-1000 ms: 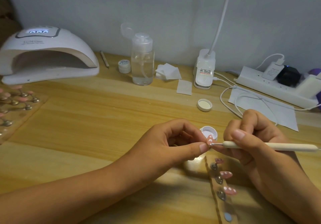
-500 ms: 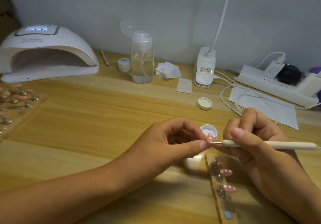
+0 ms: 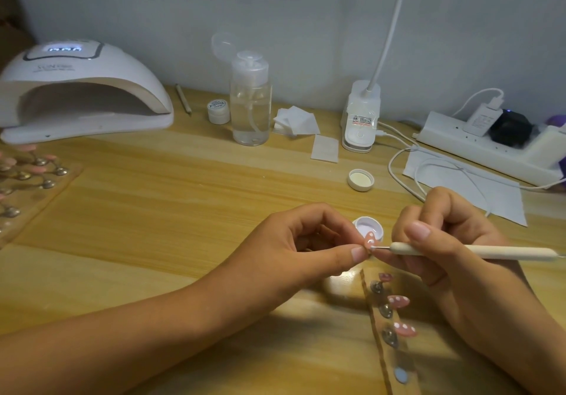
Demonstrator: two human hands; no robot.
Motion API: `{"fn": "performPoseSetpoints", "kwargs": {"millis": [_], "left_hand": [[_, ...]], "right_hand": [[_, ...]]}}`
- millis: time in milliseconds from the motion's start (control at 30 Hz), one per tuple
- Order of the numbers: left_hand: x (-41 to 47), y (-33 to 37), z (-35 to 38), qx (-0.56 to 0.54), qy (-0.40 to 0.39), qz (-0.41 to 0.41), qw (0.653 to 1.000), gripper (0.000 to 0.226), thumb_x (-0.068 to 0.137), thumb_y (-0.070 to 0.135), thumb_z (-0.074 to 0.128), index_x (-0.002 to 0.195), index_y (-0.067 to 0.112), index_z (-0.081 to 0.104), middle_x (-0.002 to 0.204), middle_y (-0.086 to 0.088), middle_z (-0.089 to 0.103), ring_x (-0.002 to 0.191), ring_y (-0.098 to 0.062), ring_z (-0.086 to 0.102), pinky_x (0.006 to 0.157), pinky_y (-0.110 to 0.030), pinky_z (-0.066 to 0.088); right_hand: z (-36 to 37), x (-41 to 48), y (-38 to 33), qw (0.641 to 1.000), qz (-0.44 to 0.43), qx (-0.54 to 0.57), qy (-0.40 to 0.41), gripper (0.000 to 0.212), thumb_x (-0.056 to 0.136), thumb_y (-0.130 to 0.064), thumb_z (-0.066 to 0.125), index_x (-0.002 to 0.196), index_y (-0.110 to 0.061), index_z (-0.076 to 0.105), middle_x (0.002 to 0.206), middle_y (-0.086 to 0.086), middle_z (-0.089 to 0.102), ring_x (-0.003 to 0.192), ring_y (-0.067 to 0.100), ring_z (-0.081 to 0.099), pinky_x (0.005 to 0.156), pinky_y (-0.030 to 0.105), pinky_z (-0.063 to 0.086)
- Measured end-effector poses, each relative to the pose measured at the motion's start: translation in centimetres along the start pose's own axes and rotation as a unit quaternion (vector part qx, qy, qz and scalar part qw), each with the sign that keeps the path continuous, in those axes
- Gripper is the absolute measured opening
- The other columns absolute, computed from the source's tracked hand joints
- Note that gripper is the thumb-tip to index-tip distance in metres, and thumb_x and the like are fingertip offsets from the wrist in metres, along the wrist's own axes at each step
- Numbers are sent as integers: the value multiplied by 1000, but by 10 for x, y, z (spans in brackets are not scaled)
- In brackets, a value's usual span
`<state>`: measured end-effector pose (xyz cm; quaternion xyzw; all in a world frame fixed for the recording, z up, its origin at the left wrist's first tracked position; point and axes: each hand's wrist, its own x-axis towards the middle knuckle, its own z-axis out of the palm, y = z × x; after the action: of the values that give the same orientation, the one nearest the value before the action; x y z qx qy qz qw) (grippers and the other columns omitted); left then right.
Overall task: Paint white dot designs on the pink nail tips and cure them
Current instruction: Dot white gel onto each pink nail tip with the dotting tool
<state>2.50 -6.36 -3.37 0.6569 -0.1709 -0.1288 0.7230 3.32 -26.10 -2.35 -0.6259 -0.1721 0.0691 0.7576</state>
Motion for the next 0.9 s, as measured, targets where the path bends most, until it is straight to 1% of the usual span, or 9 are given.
{"fn": "performPoseSetpoints", "kwargs": {"millis": [133,267,400,467,533,600,700,833,900], "left_hand": [[0,-1,0,2,1,-1,1000,10,79,20,72,81,29,71,77,10,66,72,-4,60,68,-15,48],[-1,0,0,6,0,-1,1000,9,80,20,72,82,29,71,77,9,67,73,-4,60,69,-15,48],[-1,0,0,10,2,0,1000,9,79,20,72,81,29,71,77,9,67,73,-4,60,69,-16,49],[-1,0,0,8,3,0,1000,9,79,20,72,81,28,71,77,10,67,73,-4,60,69,-16,49],[-1,0,0,8,3,-1,1000,9,80,19,72,82,28,71,77,10,67,73,-4,60,70,-16,49],[0,0,0,10,3,-2,1000,9,80,20,72,82,28,71,77,10,67,73,-4,60,70,-16,49],[-1,0,0,7,4,-4,1000,9,80,19,72,82,27,71,76,9,66,73,-5,60,69,-17,49],[-1,0,0,2,7,-3,1000,9,79,18,71,81,26,71,75,9,66,71,-5,59,68,-16,49],[-1,0,0,0,8,-1,1000,10,80,17,71,81,26,71,74,10,66,69,-3,59,67,-14,48]], "right_hand": [[0,0,0,1000,-5,2,-3,27,70,-24,76,63,-18,50,61,2,50,57,12,47,68,28,55],[0,1,0,1000,-5,3,4,26,69,-24,75,63,-19,50,60,1,50,57,11,47,69,28,55],[0,0,1,1000,-6,-8,9,20,71,-24,68,62,-19,52,60,1,51,58,10,49,68,30,55],[-1,0,1,1000,-4,-16,6,23,70,-26,72,62,-19,51,61,1,52,58,11,49,69,37,49],[-2,0,1,1000,-3,-14,-4,32,67,-32,80,63,-20,51,61,0,52,58,11,48,70,38,45],[-2,0,1,1000,-2,-11,-7,35,68,-35,81,64,-20,50,61,-1,51,58,11,48,69,35,48],[-3,1,3,1000,-4,-5,-6,30,69,-30,79,64,-20,50,61,1,49,58,12,45,70,32,51],[-3,2,3,1000,-6,15,-5,28,70,-26,78,64,-20,52,62,1,50,58,10,48,72,30,56],[-3,1,3,1000,-8,22,1,22,73,-22,70,63,-19,51,60,1,48,56,9,47,70,31,55]]}}
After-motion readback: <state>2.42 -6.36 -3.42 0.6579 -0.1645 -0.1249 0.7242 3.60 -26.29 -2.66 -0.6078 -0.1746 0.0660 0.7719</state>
